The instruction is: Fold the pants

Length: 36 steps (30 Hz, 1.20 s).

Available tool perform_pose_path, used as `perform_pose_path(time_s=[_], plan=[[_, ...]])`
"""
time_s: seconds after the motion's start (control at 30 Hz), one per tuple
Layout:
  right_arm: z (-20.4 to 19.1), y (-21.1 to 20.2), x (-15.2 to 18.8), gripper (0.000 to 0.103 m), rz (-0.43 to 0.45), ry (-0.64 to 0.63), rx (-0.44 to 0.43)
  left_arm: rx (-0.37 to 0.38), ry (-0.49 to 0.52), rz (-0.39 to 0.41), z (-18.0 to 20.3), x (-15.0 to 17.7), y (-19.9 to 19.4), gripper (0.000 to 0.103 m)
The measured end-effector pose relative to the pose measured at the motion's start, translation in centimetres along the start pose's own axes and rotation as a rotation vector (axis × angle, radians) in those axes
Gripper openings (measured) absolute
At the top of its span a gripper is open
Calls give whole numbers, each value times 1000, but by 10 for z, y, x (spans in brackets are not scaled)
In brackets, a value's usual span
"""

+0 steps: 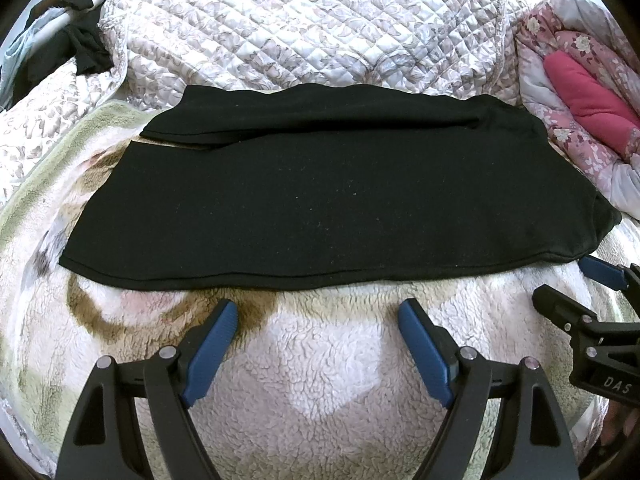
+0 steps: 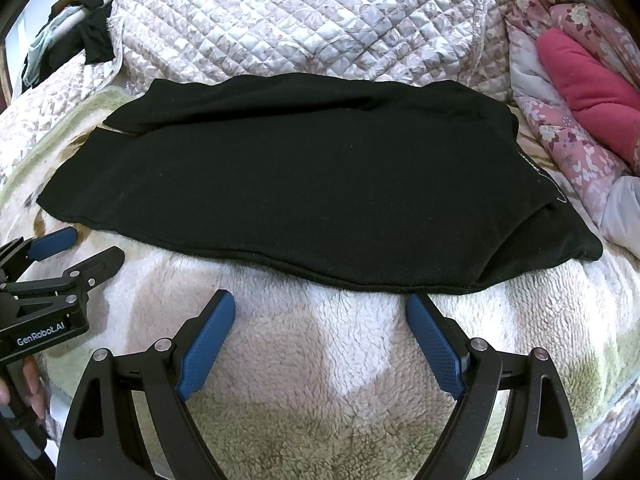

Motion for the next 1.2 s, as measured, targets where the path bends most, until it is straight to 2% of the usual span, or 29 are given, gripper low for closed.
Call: perform_pose_path(time_s=[0.3, 0.5, 0.6, 0.77, 0.87, 0.97, 1.2], plan=[[-1, -2, 1, 88, 3, 11, -14, 16, -9, 0, 3, -4, -1, 84], [14, -9, -3, 88, 32, 57, -21, 39, -68, 21, -6, -12, -6, 84], [35, -14, -4, 88, 52, 118, 3, 22, -122, 48, -22, -14, -11, 84], [88, -21, 4, 88, 47, 307, 71, -39, -301, 43, -66, -15, -6, 84], [114, -23, 4, 87, 61, 452, 32, -82, -411, 30, -94, -11, 2, 83], [123, -22, -3, 87, 90, 499, 23, -88, -516, 29, -116, -7, 12, 82], [153, 3, -21, 87, 122, 588, 25, -97, -531, 67, -119, -13, 33, 82]])
Point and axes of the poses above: each gripper's, at about its wrist camera, not at the fingertips, and y roughly the way its jaws point, z to its right, x to its underside, the point moved 6 cm from there along y, roughly the way its jaws point, and after that the axes turned 13 degrees about z, right-handed, at the moved point
